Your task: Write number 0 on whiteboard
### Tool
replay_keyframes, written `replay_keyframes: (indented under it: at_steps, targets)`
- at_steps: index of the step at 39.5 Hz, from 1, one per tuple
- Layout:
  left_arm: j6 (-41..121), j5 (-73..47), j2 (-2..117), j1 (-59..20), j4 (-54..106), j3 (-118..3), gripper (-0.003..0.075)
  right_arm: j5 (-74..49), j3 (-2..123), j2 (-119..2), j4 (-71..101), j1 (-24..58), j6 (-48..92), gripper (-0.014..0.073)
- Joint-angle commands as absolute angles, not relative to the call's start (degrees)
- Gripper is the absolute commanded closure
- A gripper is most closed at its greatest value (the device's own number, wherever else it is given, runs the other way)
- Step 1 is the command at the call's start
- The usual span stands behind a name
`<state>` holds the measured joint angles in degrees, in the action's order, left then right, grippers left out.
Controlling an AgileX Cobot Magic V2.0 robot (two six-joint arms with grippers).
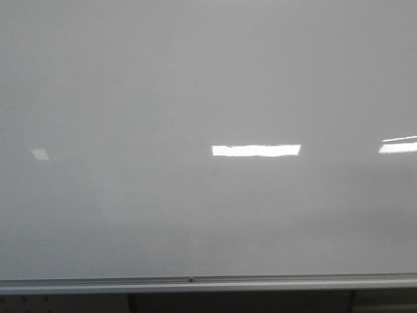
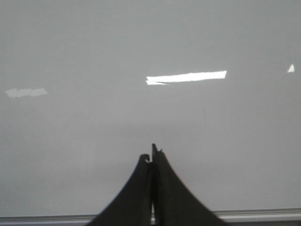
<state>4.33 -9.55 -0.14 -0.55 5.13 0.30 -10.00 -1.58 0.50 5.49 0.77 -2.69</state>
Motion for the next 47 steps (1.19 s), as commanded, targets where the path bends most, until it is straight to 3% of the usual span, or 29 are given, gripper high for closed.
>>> replay_keyframes:
  at_steps: [1, 47]
  targets:
    - [3.92, -4.55, -0.72, -0.50, 5.31, 1.63, 0.0740, -5.82, -1.58, 1.48, 5.08, 0.64, -2.52, 0.0662]
    - [3.92, -4.32, -0.72, -0.50, 5.31, 1.63, 0.0740, -4.70, -1.58, 1.48, 5.08, 0.64, -2.52, 0.0662]
